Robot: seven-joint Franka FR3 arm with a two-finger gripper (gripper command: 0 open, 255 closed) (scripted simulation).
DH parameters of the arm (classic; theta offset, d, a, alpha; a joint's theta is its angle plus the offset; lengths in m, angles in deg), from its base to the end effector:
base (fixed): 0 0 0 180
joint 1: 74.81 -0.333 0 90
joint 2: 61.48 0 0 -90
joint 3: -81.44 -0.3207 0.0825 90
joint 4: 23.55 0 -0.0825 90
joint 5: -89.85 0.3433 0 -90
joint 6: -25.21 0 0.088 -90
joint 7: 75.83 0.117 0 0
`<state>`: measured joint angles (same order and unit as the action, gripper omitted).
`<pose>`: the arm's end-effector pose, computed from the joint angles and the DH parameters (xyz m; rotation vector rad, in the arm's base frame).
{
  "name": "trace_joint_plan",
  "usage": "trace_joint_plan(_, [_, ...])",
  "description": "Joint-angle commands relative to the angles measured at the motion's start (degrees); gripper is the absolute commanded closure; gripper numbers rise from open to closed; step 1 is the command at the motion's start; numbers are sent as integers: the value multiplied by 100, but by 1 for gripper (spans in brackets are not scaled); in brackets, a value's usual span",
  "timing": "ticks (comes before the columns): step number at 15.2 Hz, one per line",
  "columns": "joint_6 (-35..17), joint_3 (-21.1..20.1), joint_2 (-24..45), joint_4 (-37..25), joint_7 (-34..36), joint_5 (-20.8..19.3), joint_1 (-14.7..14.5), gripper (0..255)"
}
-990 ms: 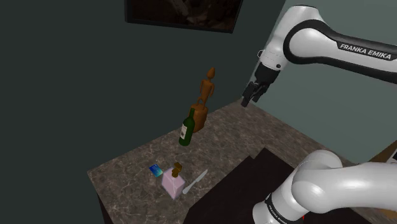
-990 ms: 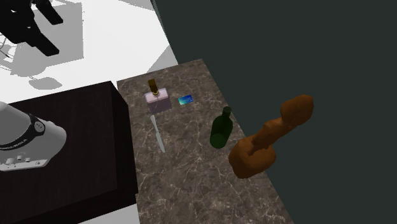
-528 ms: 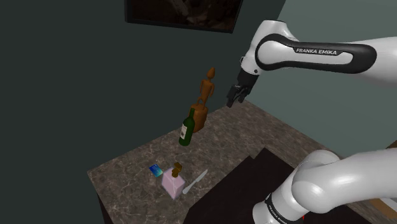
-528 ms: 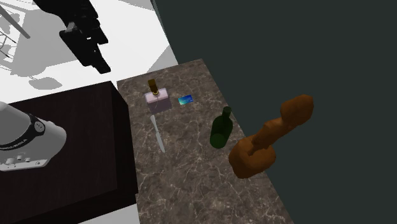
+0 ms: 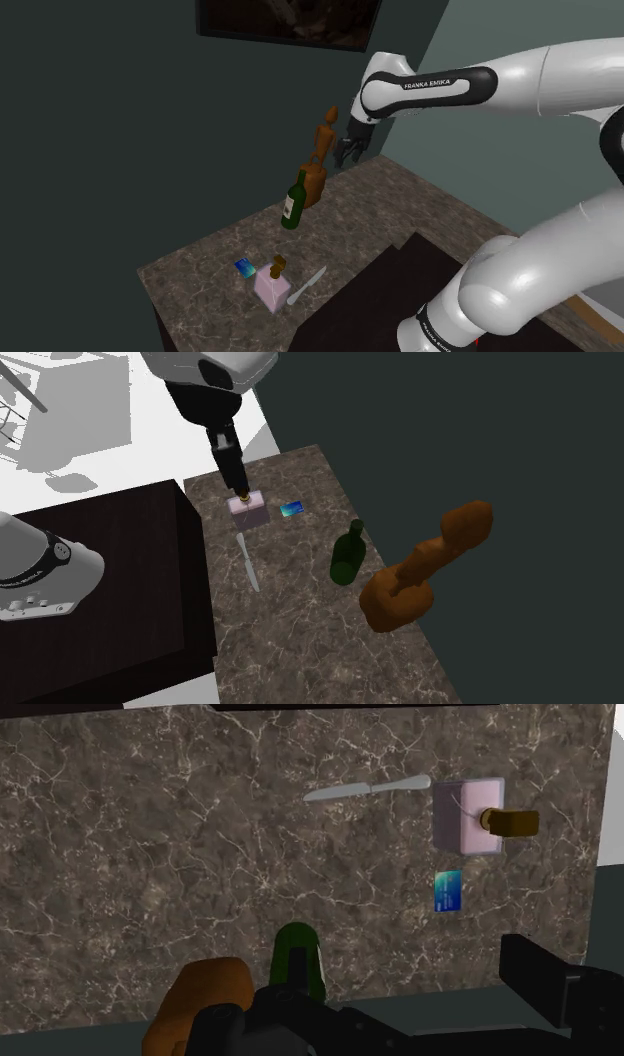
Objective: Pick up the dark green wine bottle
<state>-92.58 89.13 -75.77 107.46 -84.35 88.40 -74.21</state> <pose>0.4299 -0.0669 0.4671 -3.1333 -0.0305 -0.0283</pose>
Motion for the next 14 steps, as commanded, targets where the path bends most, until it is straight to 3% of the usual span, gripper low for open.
trace_joint_plan(1, [-254, 47, 485, -206, -90, 37, -1, 0])
trace_joint_plan(14, [-816, 97, 3510, -2489, -580, 423, 151, 0])
